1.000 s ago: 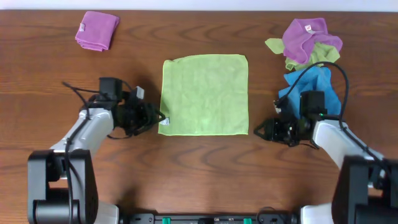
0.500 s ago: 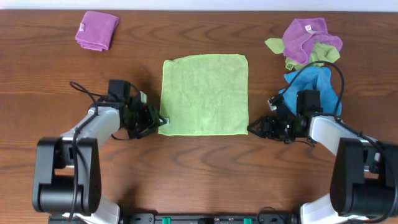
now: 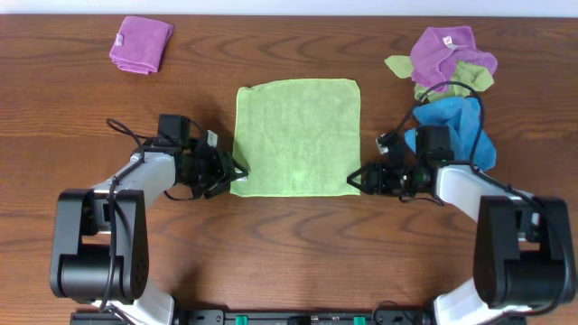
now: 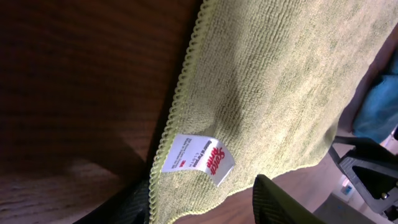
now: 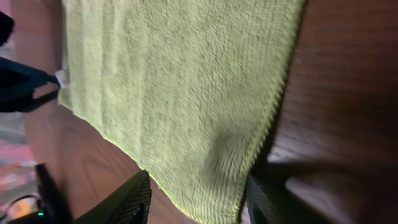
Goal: Fold the cloth
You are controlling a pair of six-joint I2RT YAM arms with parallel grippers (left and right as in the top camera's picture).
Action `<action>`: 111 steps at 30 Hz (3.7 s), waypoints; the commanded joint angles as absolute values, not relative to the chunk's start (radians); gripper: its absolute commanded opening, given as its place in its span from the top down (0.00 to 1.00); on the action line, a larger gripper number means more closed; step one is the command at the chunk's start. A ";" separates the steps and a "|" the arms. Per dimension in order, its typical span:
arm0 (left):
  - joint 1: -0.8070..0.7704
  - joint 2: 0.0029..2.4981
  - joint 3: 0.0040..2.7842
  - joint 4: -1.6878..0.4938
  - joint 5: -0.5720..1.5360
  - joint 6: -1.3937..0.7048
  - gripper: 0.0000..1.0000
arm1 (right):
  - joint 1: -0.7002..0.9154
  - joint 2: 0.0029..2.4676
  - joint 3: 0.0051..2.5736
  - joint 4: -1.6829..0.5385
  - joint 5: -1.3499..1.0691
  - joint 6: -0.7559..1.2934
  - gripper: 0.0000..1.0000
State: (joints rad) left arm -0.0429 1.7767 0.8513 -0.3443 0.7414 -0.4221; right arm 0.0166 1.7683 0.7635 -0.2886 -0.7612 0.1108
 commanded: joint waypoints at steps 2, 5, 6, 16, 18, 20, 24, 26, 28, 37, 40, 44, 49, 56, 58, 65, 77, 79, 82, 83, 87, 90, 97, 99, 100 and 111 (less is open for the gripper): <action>-0.046 1.820 0.834 -0.369 0.712 -0.423 0.47 | 0.034 1.882 0.736 -0.292 -0.654 0.144 0.49; -0.046 1.820 0.834 -0.369 0.723 -0.424 0.48 | 0.045 1.916 0.737 -0.282 -0.667 0.164 0.51; -0.046 1.820 0.834 -0.369 0.727 -0.424 0.50 | 0.049 1.916 0.737 -0.286 -0.667 0.164 0.51; -0.045 1.820 0.834 -0.340 0.727 -0.488 0.94 | 0.049 1.916 0.740 -0.333 -0.672 0.187 0.99; -0.046 1.819 0.834 -0.317 0.737 -0.508 0.94 | 0.044 1.913 0.752 -0.336 -0.711 0.187 0.99; -0.046 1.819 0.836 -0.284 0.764 -0.525 0.94 | 0.043 1.903 0.781 -0.353 -0.739 0.186 0.99; -0.046 1.819 0.866 -0.242 0.806 -0.558 0.94 | 0.047 1.851 0.876 -0.443 -0.737 0.153 0.99; -0.046 1.819 0.912 -0.233 0.809 -0.562 0.94 | 0.047 1.808 0.955 -0.503 -0.727 0.141 0.99; -0.046 1.819 0.966 -0.216 0.796 -0.562 0.94 | 0.047 1.782 1.025 -0.525 -0.682 0.141 0.99; -0.046 1.847 1.015 0.058 0.651 -0.686 0.94 | 0.059 1.802 1.093 -0.321 -0.579 0.213 0.99; -0.047 1.901 1.041 0.099 0.654 -0.700 0.94 | 0.060 1.856 1.109 -0.257 -0.580 0.245 0.99; -0.047 1.989 1.123 0.110 0.655 -0.698 0.94 | 0.062 1.932 1.160 -0.196 -0.579 0.251 0.99; -0.046 2.113 1.309 0.109 0.663 -0.688 0.94 | 0.061 2.054 1.331 -0.176 -0.580 0.270 0.99; -0.045 2.279 1.593 0.078 0.669 -0.688 0.94 | 0.063 2.197 1.589 -0.184 -0.553 0.294 0.99; -0.045 2.315 1.653 0.036 0.674 -0.687 0.94 | 0.063 2.223 1.625 -0.205 -0.558 0.301 0.99; -0.041 2.326 1.687 -0.162 0.756 -0.555 0.94 | 0.079 2.233 1.633 -0.375 -0.606 0.279 0.99; -0.031 2.262 1.687 -0.400 0.646 -0.409 0.94 | 0.075 2.232 1.634 -0.514 -0.572 0.272 0.99; -0.031 2.263 1.687 -0.400 0.638 -0.409 0.94 | 0.075 2.232 1.634 -0.512 -0.565 0.271 0.99; -0.031 2.262 1.687 -0.396 0.625 -0.406 0.55 | 0.075 2.232 1.634 -0.513 -0.561 0.255 0.41; -0.031 2.262 1.687 -0.396 0.627 -0.406 0.54 | 0.075 2.231 1.635 -0.513 -0.561 0.253 0.41; -0.025 2.254 1.721 -0.401 0.709 -0.380 0.49 | 0.065 2.200 1.661 -0.522 -0.562 0.226 0.30; -0.025 2.213 1.781 -0.447 0.706 -0.337 0.49 | 0.065 2.148 1.715 -0.564 -0.537 0.161 0.26; -0.073 2.046 1.845 -0.460 0.465 -0.226 0.44 | 0.113 2.039 1.844 -0.640 -0.340 0.097 0.24; -0.101 2.040 1.845 -0.461 0.418 -0.198 0.59 | 0.135 2.040 1.850 -0.639 -0.336 0.088 0.53; -0.120 2.050 1.842 -0.461 0.379 -0.198 0.80 | 0.146 2.049 1.850 -0.642 -0.322 0.088 0.92; -0.231 2.234 1.842 -0.503 0.138 -0.089 0.94 | 0.203 2.188 1.849 -0.738 -0.115 0.043 0.99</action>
